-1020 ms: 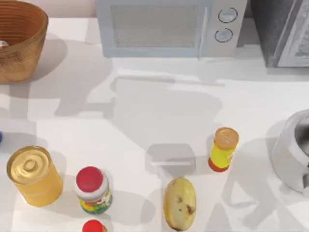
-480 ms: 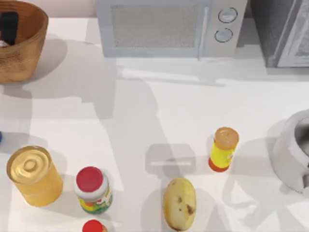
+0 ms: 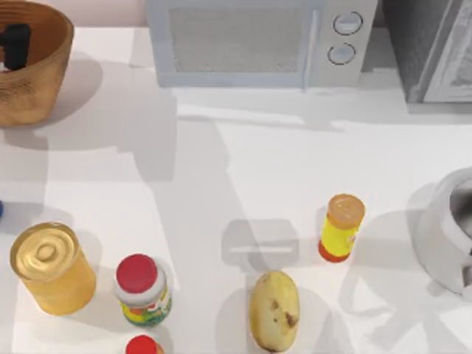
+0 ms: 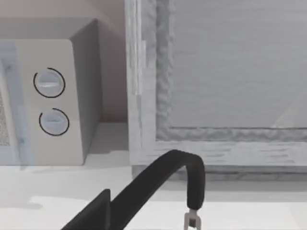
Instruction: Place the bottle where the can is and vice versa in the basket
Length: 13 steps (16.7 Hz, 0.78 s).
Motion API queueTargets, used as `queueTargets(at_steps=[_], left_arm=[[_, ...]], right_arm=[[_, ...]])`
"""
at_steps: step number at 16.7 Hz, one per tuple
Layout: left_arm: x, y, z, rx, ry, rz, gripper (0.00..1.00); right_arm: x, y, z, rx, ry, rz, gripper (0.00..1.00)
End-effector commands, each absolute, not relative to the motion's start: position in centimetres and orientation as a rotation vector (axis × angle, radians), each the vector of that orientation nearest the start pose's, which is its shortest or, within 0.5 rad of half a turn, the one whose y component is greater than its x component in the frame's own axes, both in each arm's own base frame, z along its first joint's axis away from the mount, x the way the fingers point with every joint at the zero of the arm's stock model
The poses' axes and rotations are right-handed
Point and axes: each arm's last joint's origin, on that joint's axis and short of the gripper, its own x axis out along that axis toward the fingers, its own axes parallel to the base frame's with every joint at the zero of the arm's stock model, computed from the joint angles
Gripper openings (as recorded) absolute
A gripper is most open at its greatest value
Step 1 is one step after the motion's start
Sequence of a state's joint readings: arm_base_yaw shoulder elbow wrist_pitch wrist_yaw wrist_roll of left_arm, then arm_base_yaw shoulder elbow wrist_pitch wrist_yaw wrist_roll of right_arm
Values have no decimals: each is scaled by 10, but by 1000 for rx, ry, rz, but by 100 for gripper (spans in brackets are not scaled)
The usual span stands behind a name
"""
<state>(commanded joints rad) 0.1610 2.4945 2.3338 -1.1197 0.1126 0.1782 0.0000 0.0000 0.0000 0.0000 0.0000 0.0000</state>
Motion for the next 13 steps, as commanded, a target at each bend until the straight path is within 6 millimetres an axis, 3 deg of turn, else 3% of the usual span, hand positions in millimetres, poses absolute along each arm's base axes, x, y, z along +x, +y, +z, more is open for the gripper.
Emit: queueTargets(at_steps=[6,10,13], left_arm=[[525,86,133,-30,1267,-49,100],[526,86,129,-30,1267,-49,100],[526,86,129,-30,1267,-49,77]], right_arm=[[106,-1,160,0,0,0,100],[106,-1,160,0,0,0,100],[106,-1,160,0,0,0,100]])
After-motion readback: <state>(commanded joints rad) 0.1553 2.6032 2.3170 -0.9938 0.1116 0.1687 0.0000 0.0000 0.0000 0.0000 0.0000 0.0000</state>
